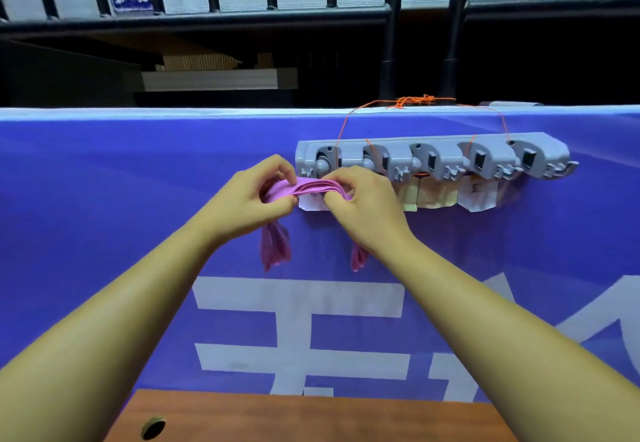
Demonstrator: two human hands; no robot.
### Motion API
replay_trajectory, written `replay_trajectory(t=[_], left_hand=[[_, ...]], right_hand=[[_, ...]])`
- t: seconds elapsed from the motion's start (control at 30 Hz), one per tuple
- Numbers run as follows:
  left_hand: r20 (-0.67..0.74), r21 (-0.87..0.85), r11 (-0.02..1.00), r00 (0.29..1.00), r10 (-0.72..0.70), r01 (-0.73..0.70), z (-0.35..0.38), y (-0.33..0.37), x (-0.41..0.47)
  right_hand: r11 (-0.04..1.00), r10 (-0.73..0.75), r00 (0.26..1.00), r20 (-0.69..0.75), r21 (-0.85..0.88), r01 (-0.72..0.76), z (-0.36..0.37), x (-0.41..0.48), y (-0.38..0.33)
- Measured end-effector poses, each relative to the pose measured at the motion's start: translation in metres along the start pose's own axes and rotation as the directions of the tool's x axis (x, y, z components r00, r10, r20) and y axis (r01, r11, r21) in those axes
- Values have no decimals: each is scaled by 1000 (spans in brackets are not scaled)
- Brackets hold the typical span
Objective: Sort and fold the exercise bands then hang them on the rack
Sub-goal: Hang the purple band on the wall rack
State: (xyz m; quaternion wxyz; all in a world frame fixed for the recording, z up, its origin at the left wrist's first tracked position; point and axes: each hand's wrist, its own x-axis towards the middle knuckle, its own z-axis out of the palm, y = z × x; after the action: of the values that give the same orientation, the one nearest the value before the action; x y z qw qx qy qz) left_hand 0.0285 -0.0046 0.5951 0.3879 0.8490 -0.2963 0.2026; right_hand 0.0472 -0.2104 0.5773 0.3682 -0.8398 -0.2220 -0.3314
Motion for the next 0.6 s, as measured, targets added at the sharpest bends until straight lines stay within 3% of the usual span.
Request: replay_trajectory(t=[0.3, 0.5, 0.6], left_hand=[[-102, -145, 989, 995, 21, -36, -5, -41, 33], [-86, -183, 982, 996, 36, -52, 1, -60, 41], [-73, -203, 977, 996, 52, -66, 5, -68, 40]], right_hand=[[954, -34, 982, -187, -300, -24, 27, 20, -16], [864, -39, 983, -179, -501, -57, 43, 20, -16], [879, -48, 983, -174, -476, -41, 53, 19, -12]])
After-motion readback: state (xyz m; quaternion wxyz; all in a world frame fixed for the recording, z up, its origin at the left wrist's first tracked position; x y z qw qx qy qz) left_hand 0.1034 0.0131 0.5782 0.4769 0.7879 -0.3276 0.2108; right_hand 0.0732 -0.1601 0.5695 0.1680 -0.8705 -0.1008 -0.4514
